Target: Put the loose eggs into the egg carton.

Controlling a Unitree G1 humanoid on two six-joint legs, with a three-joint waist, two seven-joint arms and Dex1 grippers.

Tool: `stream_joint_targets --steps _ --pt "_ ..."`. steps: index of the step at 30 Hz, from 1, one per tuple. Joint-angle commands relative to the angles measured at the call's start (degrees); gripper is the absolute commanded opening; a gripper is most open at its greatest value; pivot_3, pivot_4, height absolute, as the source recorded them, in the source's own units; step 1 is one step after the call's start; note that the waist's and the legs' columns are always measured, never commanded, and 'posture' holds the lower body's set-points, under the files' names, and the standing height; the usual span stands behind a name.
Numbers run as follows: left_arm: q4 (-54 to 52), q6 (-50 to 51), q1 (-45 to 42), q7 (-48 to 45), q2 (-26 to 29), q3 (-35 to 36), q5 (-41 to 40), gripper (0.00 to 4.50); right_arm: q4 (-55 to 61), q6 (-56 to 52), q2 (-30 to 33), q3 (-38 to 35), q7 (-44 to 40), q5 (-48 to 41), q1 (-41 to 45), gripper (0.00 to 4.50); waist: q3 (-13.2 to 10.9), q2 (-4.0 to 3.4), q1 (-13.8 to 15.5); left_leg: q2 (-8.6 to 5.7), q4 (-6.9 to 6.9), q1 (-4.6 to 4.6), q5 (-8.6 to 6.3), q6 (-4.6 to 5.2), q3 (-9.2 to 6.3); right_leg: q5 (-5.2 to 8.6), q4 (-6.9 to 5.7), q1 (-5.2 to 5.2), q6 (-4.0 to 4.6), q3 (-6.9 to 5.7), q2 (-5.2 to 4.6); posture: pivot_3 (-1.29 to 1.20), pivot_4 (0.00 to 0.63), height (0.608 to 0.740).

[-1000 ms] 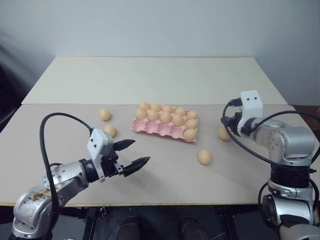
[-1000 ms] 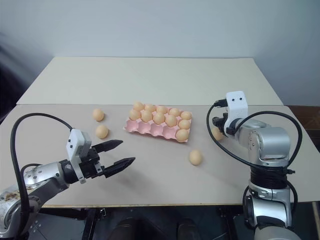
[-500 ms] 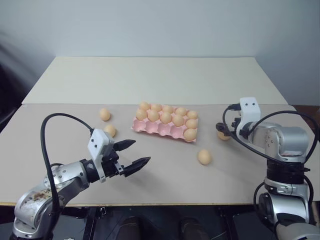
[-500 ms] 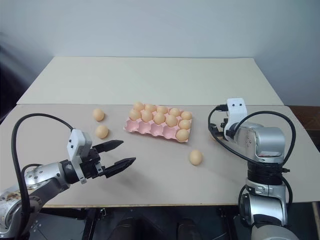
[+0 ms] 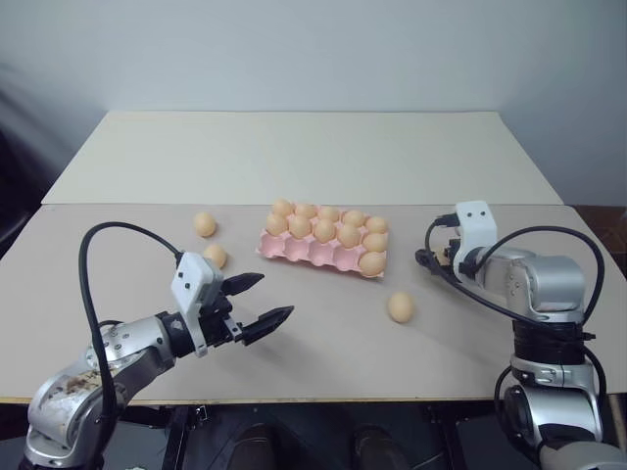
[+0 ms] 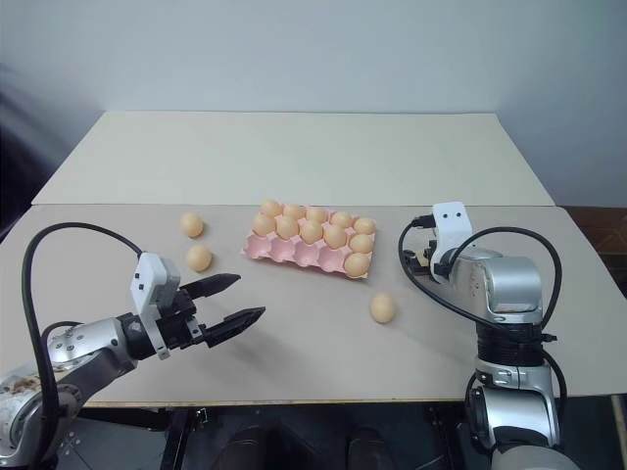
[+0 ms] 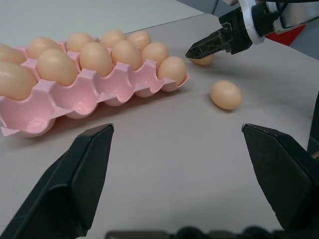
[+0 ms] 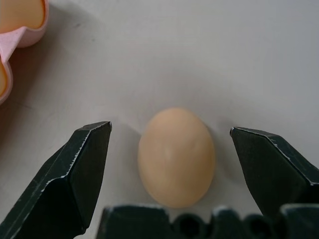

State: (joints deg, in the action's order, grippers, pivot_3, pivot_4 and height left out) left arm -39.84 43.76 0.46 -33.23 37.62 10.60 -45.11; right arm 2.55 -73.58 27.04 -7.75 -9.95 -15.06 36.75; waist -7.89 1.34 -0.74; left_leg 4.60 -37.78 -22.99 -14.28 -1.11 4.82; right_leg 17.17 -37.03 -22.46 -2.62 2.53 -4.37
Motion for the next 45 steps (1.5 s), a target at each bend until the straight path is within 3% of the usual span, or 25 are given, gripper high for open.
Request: stream_joint_targets --steps 1,4,11,13,20,26,34,45 --pt "-2.52 -1.34 0.04 0.02 0.50 0.65 -0.26 4.50 0.56 1.81 -0.27 -0.48 0.00 0.67 -0.24 4.43 0.00 0.00 0.00 0.00 0.00 0.00 0.00 0.00 0.00 0.00 0.00 0.00 0.00 0.00 0.00 0.00 0.150 0.740" --pt "-2.54 -1.31 -0.01 0.00 0.72 0.75 -0.18 4.50 0.20 1.68 -0.40 -0.33 0.07 1.12 -0.10 4.07 0.00 0.00 0.00 0.00 0.00 0.00 0.00 0.00 0.00 0.00 0.00 0.00 0.00 0.00 0.00 0.00 0.150 0.740" --pt "-2.47 -1.28 -0.41 0.07 0.96 0.69 -0.20 4.50 0.02 0.98 -0.51 -0.33 0.22 1.50 -0.42 1.95 0.00 0.00 0.00 0.00 0.00 0.00 0.00 0.00 0.00 0.00 0.00 0.00 0.00 0.00 0.00 0.00 0.150 0.740" --pt "-2.44 -1.31 -0.43 0.02 1.00 0.68 -0.16 4.50 0.23 1.07 -0.57 -0.51 0.38 1.56 -0.54 1.62 0.00 0.00 0.00 0.00 0.00 0.00 0.00 0.00 0.00 0.00 0.00 0.00 0.00 0.00 0.00 0.00 0.150 0.740" --pt "-1.88 -1.40 0.02 -0.20 1.53 2.23 -0.42 4.50 12.09 -0.16 -0.45 0.10 -4.26 -3.50 1.53 1.39 -0.01 -0.01 -0.07 0.00 0.00 -0.08 0.00 0.00 0.00 0.00 -0.01 -0.09 0.00 0.00 0.00 0.00 0.150 0.740" --pt "-0.12 -4.17 1.62 2.48 -0.25 3.69 3.41 4.50 20.85 -0.71 -6.01 3.31 -7.69 -9.17 5.52 1.35 -0.01 -0.02 -0.27 0.08 0.03 -0.21 0.00 -0.01 0.01 0.00 -0.09 -0.33 0.00 0.04 0.08 0.00 0.150 0.740" --pt "-1.25 -4.29 1.42 5.49 -3.04 1.14 5.31 4.50 16.61 5.16 -12.68 9.49 -7.11 -8.20 3.52 1.34 0.00 -0.01 0.13 0.01 0.00 -0.30 0.01 -0.02 0.01 -0.01 -0.07 -0.31 0.00 -0.04 -0.03 0.00 0.150 0.740" --pt "-2.68 -4.13 2.44 6.66 -3.76 0.89 5.18 4.50 9.64 11.42 -13.88 10.67 -8.74 -7.25 1.38 1.33 0.00 -0.01 -0.16 0.02 0.01 -0.27 0.03 -0.05 0.01 -0.01 -0.09 -0.36 0.01 -0.02 0.00 0.00 0.150 0.740"
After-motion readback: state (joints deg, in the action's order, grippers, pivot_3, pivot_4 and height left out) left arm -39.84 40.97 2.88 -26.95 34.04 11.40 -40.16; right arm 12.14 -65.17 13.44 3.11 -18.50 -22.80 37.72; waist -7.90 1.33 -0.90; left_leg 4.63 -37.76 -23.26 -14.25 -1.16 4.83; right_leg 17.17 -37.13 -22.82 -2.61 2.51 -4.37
